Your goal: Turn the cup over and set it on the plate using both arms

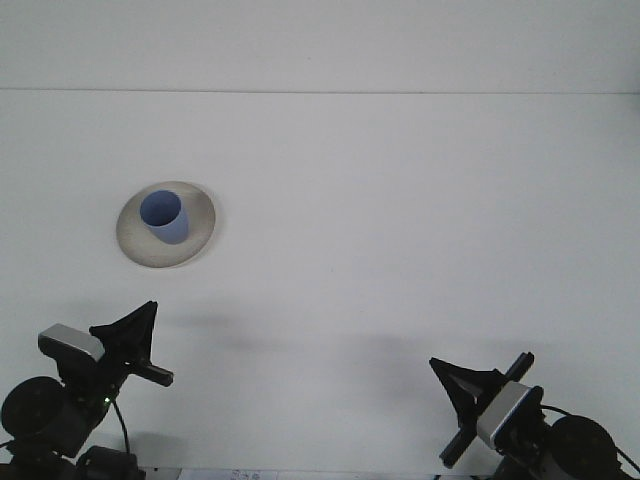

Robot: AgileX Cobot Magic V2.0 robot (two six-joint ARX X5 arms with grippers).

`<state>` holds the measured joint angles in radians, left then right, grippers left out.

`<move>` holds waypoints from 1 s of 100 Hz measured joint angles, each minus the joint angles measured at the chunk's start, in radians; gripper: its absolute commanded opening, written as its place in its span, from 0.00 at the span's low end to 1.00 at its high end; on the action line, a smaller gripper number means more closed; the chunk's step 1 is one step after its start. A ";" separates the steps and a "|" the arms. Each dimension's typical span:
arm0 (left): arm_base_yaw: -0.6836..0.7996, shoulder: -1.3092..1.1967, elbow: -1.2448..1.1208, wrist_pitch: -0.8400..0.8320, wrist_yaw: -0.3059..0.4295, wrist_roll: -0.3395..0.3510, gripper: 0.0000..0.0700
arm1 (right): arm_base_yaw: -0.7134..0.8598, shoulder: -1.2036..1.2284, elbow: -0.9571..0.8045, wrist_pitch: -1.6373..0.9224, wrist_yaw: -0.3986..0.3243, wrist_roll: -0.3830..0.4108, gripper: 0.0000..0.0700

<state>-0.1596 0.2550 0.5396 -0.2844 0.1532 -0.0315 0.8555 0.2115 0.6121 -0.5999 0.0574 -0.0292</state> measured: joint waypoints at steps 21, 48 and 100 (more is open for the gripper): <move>0.108 -0.206 -0.372 0.167 -0.176 0.025 0.02 | 0.000 0.000 0.000 0.015 0.000 0.000 0.01; 0.120 -0.251 -0.505 0.227 -0.218 0.023 0.02 | 0.000 0.000 0.000 0.018 0.000 0.000 0.01; 0.120 -0.251 -0.506 0.277 -0.230 0.018 0.02 | 0.000 0.000 0.000 0.018 0.000 0.000 0.01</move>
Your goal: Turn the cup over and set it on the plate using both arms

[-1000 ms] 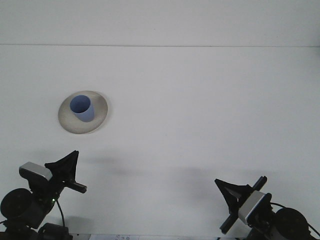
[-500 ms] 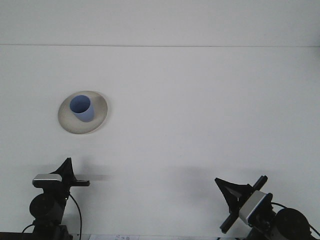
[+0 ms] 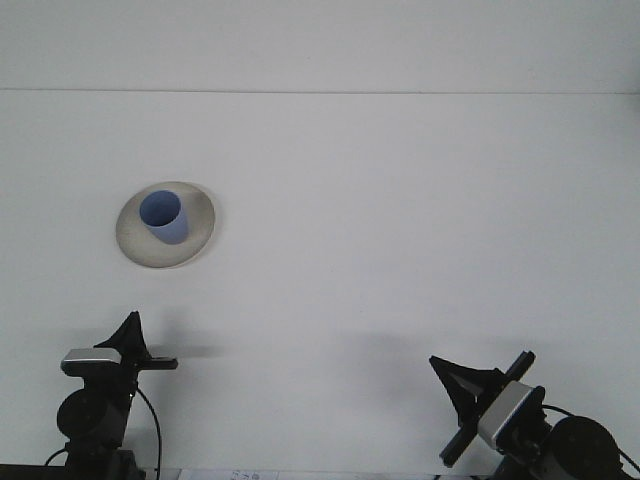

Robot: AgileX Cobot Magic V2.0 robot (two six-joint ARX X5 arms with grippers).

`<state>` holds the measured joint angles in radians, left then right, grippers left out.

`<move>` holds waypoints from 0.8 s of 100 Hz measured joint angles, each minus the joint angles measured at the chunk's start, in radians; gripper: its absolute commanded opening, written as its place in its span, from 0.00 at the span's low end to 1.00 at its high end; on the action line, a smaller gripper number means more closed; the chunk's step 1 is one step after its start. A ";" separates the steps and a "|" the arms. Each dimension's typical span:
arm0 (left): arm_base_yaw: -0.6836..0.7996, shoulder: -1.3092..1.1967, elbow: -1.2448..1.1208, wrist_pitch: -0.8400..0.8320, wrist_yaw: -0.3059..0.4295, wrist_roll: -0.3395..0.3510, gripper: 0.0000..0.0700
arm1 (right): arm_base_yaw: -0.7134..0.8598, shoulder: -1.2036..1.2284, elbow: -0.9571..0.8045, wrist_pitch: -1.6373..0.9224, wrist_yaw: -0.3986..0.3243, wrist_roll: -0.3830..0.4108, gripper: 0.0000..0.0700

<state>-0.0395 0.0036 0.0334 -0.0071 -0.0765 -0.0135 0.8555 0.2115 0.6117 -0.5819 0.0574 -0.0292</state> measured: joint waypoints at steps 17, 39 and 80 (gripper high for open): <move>0.000 0.000 0.000 0.000 0.000 0.000 0.02 | 0.000 0.000 0.000 0.000 0.000 0.000 0.01; 0.000 0.000 0.000 0.000 0.000 0.000 0.02 | 0.000 0.000 0.000 0.000 0.018 -0.025 0.01; 0.000 0.000 0.000 0.000 0.000 0.000 0.02 | -0.445 -0.043 -0.095 0.137 -0.043 -0.123 0.01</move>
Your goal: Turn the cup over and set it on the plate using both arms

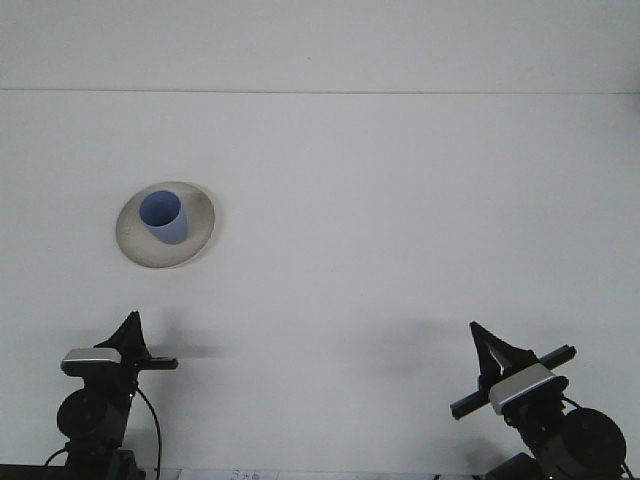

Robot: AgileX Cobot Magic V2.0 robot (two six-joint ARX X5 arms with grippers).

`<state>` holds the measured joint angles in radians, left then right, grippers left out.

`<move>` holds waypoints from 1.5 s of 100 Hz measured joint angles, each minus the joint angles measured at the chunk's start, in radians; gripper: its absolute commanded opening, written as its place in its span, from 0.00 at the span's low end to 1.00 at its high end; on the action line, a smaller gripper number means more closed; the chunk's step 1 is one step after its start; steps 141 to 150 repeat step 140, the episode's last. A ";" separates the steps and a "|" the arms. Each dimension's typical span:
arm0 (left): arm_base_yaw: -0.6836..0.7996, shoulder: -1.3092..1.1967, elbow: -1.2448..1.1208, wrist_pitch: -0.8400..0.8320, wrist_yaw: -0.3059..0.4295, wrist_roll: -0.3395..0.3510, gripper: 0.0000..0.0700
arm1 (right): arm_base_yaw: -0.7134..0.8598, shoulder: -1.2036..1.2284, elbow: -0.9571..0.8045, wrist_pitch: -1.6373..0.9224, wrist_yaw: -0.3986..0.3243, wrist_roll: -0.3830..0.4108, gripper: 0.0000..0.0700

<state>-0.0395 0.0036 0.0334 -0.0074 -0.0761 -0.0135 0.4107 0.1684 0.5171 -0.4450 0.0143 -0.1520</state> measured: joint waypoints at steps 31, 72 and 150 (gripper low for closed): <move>0.000 0.000 0.000 0.000 0.000 0.000 0.02 | -0.373 -0.168 -0.395 0.304 -0.053 0.141 0.01; 0.000 0.000 0.000 0.000 0.000 0.000 0.02 | -0.425 -0.167 -0.503 0.309 -0.014 0.212 0.01; 0.000 0.000 0.000 0.000 0.000 0.000 0.02 | -0.425 -0.167 -0.503 0.335 -0.014 0.220 0.01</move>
